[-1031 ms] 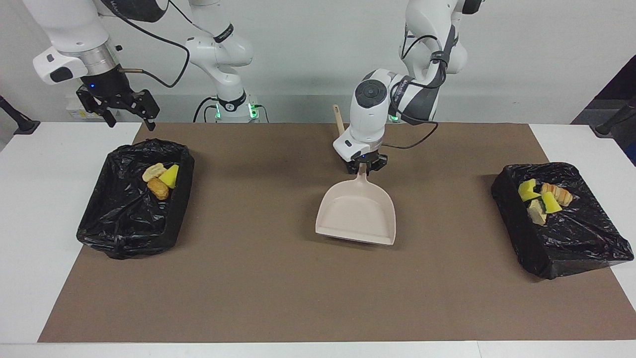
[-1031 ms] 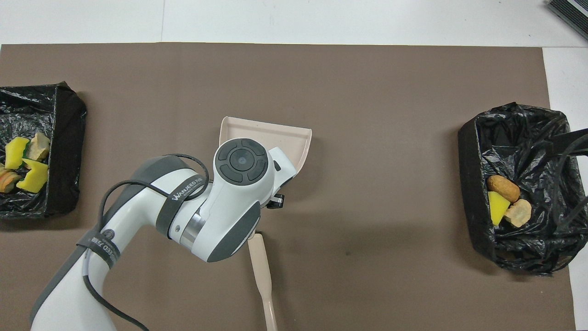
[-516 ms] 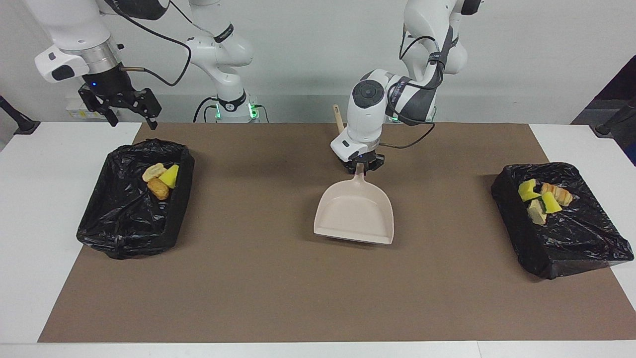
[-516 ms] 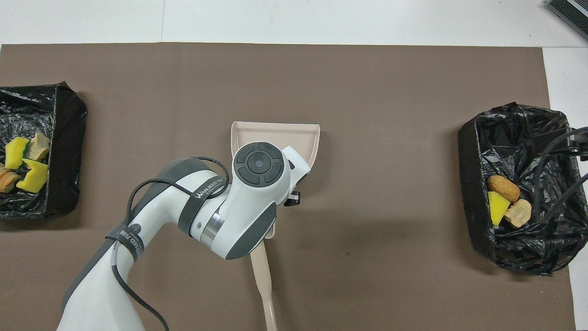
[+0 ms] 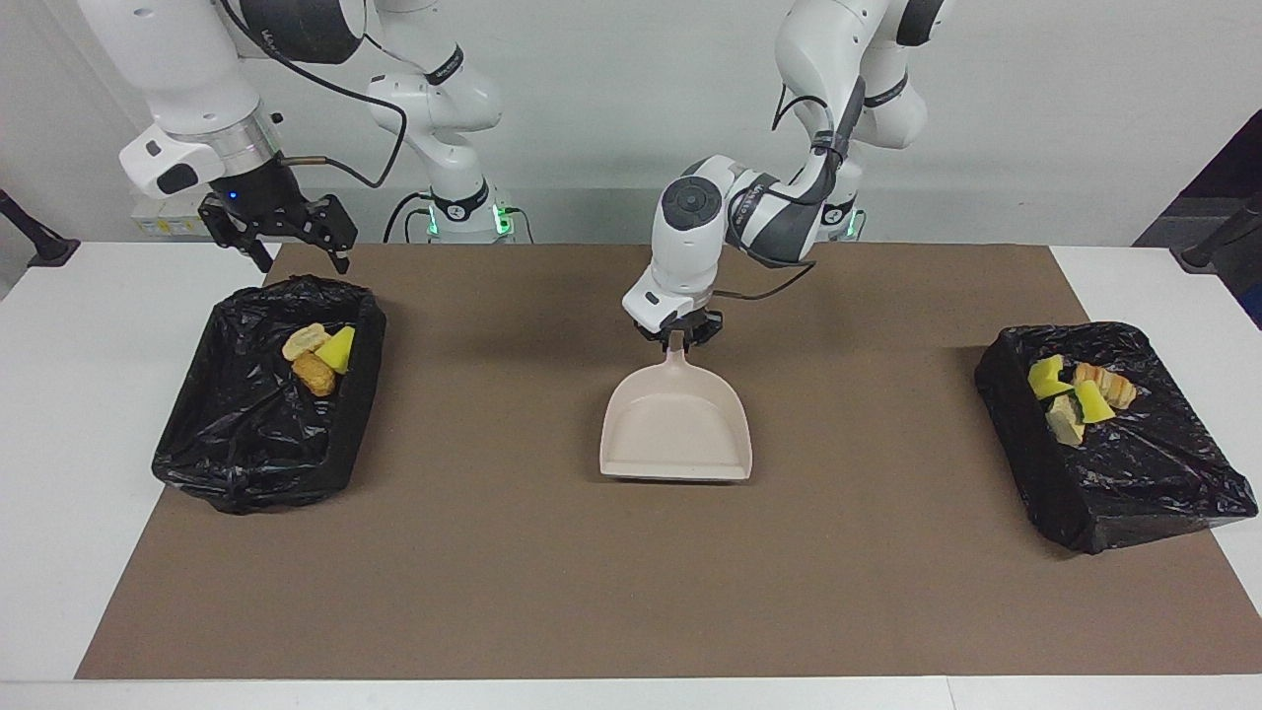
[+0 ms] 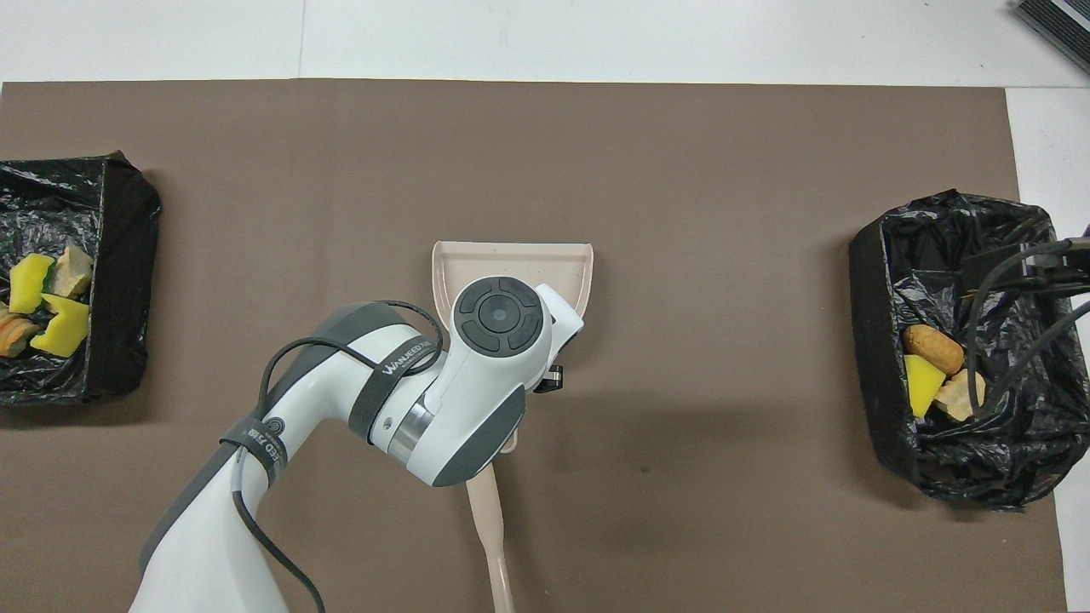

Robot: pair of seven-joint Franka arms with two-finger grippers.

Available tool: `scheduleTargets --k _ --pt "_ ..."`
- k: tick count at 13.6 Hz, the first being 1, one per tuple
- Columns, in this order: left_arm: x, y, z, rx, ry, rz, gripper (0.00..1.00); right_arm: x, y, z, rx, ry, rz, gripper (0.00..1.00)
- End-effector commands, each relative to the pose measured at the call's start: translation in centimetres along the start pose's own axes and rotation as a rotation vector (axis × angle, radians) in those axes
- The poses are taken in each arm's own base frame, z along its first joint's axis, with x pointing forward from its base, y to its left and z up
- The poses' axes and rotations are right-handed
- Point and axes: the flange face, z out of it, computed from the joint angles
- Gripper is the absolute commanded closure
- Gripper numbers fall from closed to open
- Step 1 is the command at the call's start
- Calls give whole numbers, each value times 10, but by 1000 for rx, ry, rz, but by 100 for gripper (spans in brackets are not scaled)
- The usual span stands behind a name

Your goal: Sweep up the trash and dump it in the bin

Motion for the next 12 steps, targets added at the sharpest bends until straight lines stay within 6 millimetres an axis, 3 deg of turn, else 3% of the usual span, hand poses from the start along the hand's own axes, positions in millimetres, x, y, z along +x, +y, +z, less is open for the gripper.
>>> scheduleTargets --k 1,4,7,12 --pt "-1 -3 -3 -16 7 -12 41 -6 1 0 1 5 -21 0" --pt "6 -24 -25 -27 29 -35 2 -5 1 0 1 5 -24 0" --pt "10 -67 -59 -10 26 3 0 -7 -4 0 2 -3 -20 0" --pt "16 -192 -145 -27 87 77 0 -11 -11 3 3 -35 33 0"
